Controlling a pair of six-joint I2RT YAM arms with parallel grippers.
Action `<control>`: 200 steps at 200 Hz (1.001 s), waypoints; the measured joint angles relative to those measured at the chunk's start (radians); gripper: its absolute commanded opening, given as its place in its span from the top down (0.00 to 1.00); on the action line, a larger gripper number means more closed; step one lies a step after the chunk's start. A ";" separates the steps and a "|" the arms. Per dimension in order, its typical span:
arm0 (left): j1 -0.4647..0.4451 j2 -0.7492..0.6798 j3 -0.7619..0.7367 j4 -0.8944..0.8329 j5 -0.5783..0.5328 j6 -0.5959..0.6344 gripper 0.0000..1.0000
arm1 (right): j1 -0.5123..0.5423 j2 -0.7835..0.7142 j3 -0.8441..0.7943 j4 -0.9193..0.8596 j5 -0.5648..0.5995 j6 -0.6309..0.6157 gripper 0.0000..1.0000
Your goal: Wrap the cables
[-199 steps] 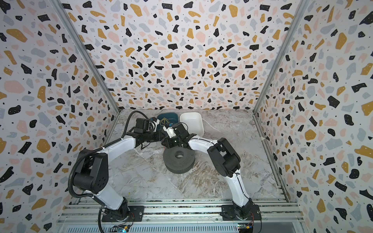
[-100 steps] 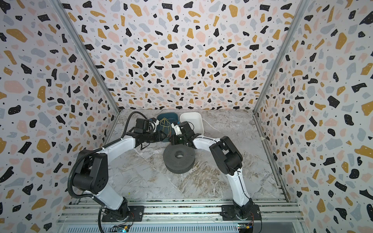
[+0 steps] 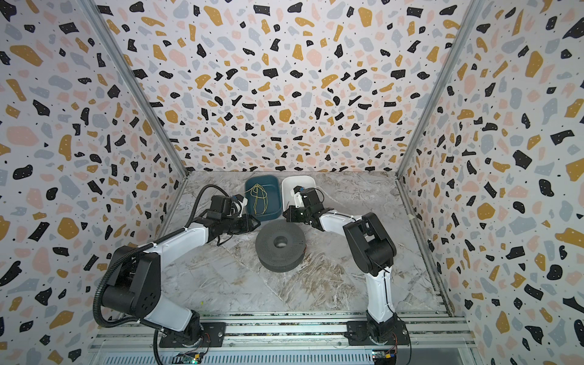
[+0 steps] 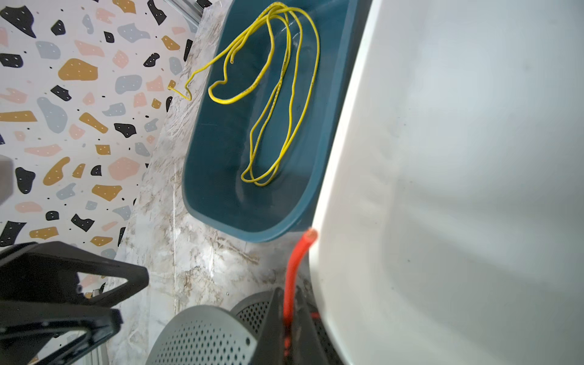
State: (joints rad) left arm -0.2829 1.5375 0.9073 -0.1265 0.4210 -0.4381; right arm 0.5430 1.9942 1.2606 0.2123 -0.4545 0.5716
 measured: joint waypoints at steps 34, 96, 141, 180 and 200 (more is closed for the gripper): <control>-0.021 -0.054 -0.065 0.002 0.000 -0.025 0.59 | -0.026 -0.079 -0.091 0.002 0.006 -0.001 1.00; -0.061 -0.122 -0.141 0.052 -0.006 -0.074 0.59 | -0.089 -0.198 -0.225 -0.003 0.000 0.000 1.00; -0.092 -0.157 -0.179 0.064 -0.018 -0.104 0.59 | -0.140 -0.209 -0.253 0.009 -0.052 -0.001 1.00; -0.106 -0.187 -0.188 0.077 -0.023 -0.117 0.59 | -0.169 -0.214 -0.345 0.037 -0.077 0.000 1.00; -0.113 -0.190 -0.188 0.084 -0.028 -0.127 0.59 | -0.177 -0.226 -0.394 0.047 -0.082 0.003 0.99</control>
State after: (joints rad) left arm -0.3954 1.3476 0.7197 -0.0429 0.3931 -0.5655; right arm 0.3660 1.7683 0.8665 0.2596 -0.5362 0.5751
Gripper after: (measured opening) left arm 0.411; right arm 0.058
